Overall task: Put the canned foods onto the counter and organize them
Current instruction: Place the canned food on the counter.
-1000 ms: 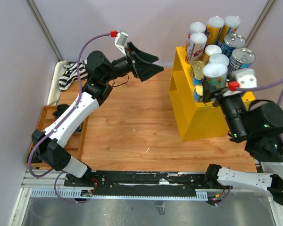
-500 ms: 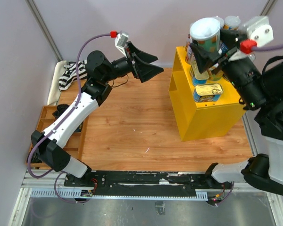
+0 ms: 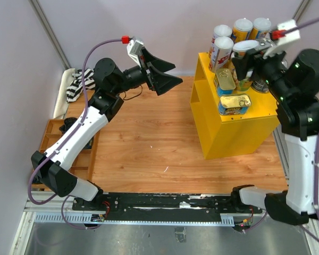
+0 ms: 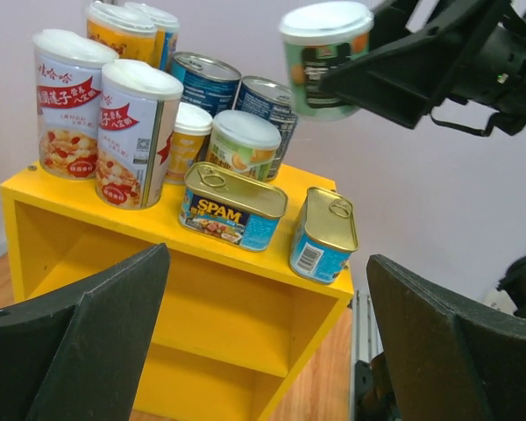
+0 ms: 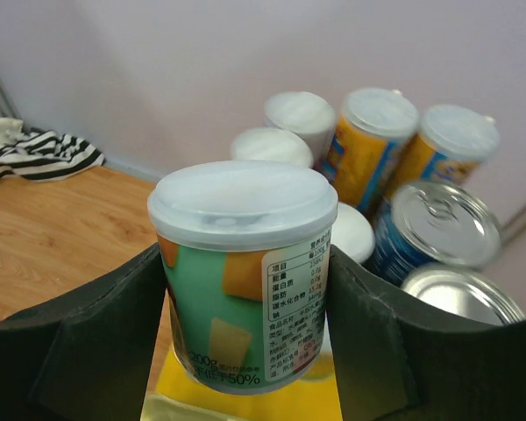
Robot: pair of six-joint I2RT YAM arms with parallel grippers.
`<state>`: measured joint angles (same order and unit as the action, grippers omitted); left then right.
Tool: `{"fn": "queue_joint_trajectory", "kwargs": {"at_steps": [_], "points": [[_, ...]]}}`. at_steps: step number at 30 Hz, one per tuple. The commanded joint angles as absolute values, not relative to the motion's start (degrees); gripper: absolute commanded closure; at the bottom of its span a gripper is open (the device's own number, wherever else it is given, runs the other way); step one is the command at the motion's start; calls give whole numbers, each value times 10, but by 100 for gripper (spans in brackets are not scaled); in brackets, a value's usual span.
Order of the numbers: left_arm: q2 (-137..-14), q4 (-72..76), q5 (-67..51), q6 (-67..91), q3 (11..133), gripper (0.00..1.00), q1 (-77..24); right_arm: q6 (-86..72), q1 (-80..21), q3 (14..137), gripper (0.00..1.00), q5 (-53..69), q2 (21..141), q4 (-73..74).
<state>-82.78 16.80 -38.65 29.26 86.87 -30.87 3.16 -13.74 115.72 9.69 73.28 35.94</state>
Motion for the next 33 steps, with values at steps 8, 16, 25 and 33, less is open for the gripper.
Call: {"fn": "queue_joint_trajectory", "kwargs": {"at_steps": [8,16,25,33], "points": [[-813,185,-396,286,850,0,-305,-58,-6,949,99,155,522,214],[-814,203,-403,295,840,0,-305,-46,-5,870,99,128,468,197],[-816,210,-410,293,836,0,-305,-49,-4,773,99,65,418,138],[-821,216,-417,293,837,0,-305,-51,-4,701,99,42,359,59]]}}
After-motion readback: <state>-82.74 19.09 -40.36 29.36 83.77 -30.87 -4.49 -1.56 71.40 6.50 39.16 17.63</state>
